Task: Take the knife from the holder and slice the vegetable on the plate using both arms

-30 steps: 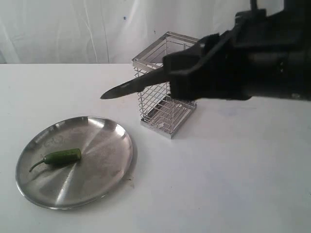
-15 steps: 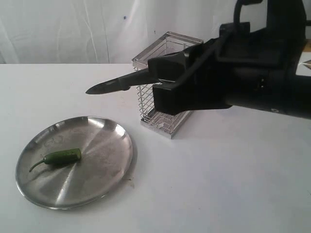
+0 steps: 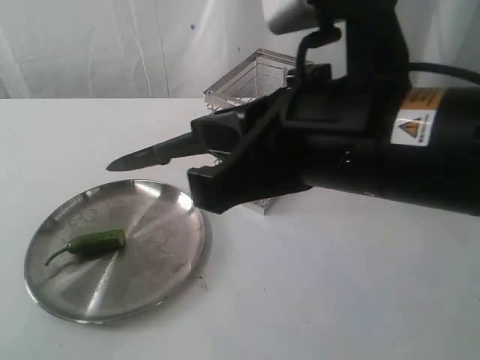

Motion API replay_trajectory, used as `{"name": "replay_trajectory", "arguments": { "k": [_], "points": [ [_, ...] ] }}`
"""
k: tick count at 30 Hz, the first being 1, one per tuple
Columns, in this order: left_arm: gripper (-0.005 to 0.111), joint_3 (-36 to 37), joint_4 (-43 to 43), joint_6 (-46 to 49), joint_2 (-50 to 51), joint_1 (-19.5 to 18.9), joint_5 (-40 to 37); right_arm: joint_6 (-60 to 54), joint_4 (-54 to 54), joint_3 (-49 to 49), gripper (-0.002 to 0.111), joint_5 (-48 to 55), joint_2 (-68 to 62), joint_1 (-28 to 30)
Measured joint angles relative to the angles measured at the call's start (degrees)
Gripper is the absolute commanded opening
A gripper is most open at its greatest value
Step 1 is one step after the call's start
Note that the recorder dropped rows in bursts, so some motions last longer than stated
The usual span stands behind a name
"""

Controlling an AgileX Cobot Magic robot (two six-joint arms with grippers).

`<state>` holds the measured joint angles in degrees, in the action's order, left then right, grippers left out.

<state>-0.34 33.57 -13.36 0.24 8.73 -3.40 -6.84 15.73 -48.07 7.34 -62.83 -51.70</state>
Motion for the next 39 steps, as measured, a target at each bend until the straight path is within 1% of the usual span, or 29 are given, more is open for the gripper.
{"name": "replay_trajectory", "arguments": {
  "k": [3,6,9,12,14,15,17,18,19,20,21,22,23,24,25,26,27,31,35,39],
  "points": [
    [0.000,-2.52,0.88,1.91,0.00,0.00,-7.30,-0.15,0.00,0.00,0.000,-4.21,-1.91,-1.02],
    [0.000,-6.35,1.30,5.01,0.00,0.00,-12.29,-0.15,0.00,-0.62,0.000,-5.73,-2.83,-1.14],
    [0.000,-8.56,1.30,6.66,0.00,0.00,-11.96,-0.15,0.00,-0.63,0.000,-5.96,-3.21,-1.14],
    [0.000,-8.97,2.46,7.31,0.00,0.00,-8.61,0.19,0.05,-0.63,0.000,-5.96,-3.21,-1.23],
    [0.000,-9.73,3.90,10.04,0.00,0.00,-8.76,0.75,0.16,-0.73,0.000,-5.96,-3.21,-1.23],
    [0.000,-10.35,5.29,13.03,0.00,0.00,-9.96,0.94,0.16,-0.73,0.000,-5.96,-3.21,-1.23],
    [0.002,-11.19,11.11,22.54,1.09,0.00,-13.14,1.61,0.16,-0.73,0.000,-5.96,-3.21,-1.23],
    [0.005,-11.16,21.10,36.81,4.59,0.00,-16.98,2.01,0.16,-0.97,0.000,-6.10,-3.21,-1.23],
    [0.013,-10.86,25.56,43.11,6.53,0.00,-18.56,2.29,0.40,-1.20,0.000,-6.10,-3.21,-1.38],
    [0.015,-10.25,37.28,58.60,12.15,0.00,-21.89,2.73,0.38,-1.82,0.000,-6.25,-3.21,-1.64],
    [0.020,-9.96,42.94,64.39,15.14,0.00,-22.68,2.83,0.38,-2.14,0.000,-6.56,-3.21,-2.09],
    [0.020,-9.83,53.31,78.02,21.23,0.00,-22.04,2.82,0.38,-3.06,0.000,-6.88,-3.21,-3.07],
    [0.020,-9.83,56.87,84.24,23.65,0.00,-21.37,2.82,0.38,-3.55,0.000,-6.97,-3.21,-3.76],
    [0.020,-10.17,61.65,93.42,29.60,0.00,-19.72,2.82,0.38,-4.51,0.000,-6.97,-3.21,-5.07],
    [0.020,-10.62,62.54,95.61,31.94,0.00,-19.45,2.82,0.38,-5.02,0.000,-7.34,-3.21,-5.68],
    [0.020,-12.46,63.72,98.69,37.24,0.00,-19.08,2.95,0.52,-5.48,0.000,-7.34,-3.21,-6.57],
    [0.020,-14.57,64.27,99.83,41.19,0.00,-18.81,3.21,0.51,-5.71,0.000,-7.34,-3.21,-6.85],
    [0.020,-23.03,64.97,101.63,49.96,0.00,-18.03,3.78,0.64,-5.94,0.000,-7.34,-3.72,-6.98],
    [0.020,-26.80,65.11,101.87,54.32,0.00,-16.72,3.78,0.64,-5.94,0.000,-6.05,-3.72,-6.98],
    [0.020,-27.44,65.21,102.94,54.72,0.00,-14.64,3.88,0.64,-5.94,0.000,-3.28,-3.72,-7.11]
  ]
}}
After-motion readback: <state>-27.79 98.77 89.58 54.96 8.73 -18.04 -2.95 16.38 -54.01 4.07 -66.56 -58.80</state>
